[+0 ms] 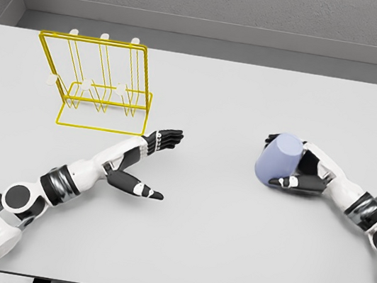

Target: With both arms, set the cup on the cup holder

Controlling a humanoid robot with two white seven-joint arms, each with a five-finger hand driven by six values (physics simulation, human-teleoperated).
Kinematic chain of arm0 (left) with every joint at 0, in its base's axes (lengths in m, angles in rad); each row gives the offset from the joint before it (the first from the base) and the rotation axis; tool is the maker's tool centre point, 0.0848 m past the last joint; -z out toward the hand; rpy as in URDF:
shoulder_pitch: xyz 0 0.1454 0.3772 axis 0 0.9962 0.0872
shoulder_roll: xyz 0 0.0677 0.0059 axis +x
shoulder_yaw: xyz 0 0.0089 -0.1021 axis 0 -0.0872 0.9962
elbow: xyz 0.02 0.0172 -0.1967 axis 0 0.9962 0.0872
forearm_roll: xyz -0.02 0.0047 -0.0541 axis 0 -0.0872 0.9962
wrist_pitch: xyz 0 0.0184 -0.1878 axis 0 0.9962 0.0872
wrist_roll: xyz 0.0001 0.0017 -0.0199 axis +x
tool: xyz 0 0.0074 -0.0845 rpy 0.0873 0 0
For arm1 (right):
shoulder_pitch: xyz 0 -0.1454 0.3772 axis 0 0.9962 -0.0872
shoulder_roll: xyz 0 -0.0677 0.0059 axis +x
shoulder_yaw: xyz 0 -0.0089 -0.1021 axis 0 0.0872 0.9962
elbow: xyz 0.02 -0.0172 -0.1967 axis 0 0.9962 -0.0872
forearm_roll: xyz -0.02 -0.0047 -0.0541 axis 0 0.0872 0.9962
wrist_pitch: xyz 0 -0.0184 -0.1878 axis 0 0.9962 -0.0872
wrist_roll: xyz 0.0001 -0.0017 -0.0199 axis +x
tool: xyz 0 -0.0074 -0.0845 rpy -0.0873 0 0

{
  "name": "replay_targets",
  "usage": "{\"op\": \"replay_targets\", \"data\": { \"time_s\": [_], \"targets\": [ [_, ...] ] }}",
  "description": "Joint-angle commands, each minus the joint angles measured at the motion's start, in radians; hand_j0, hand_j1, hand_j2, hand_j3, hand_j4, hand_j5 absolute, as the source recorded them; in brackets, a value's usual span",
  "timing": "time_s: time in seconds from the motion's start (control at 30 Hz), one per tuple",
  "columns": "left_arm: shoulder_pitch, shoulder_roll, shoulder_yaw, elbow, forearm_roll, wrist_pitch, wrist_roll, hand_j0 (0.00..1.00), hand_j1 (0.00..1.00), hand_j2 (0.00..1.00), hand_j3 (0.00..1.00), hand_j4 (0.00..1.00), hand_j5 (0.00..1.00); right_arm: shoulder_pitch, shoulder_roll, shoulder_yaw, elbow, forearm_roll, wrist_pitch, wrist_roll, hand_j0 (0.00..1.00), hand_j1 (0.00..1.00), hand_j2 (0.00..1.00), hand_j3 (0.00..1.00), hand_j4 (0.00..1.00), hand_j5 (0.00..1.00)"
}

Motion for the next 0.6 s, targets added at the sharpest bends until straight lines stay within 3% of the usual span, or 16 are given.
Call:
{"op": "replay_targets", "data": {
  "time_s": [0.0,0.4,0.57],
  "targets": [
    [0.002,0.000,0.000,-0.001,0.007,0.000,-0.002,1.00,1.00,1.00,1.00,1.00,1.00,0.000,-0.002,-0.003,-0.004,-0.003,-0.003,0.000,0.70,0.70,0.70,0.70,0.70,0.70],
    [0.002,0.004,0.002,-0.004,0.009,0.001,-0.006,1.00,1.00,1.00,1.00,1.00,1.00,-0.026,0.004,-0.006,-0.087,0.015,-0.005,0.000,0.70,0.70,0.70,0.70,0.70,0.70],
    [0.000,0.000,0.003,0.002,0.009,0.003,-0.003,1.00,1.00,1.00,1.00,1.00,1.00,-0.043,0.089,-0.003,-0.083,0.054,-0.003,0.000,0.70,0.70,0.70,0.70,0.70,0.70]
  ]
}}
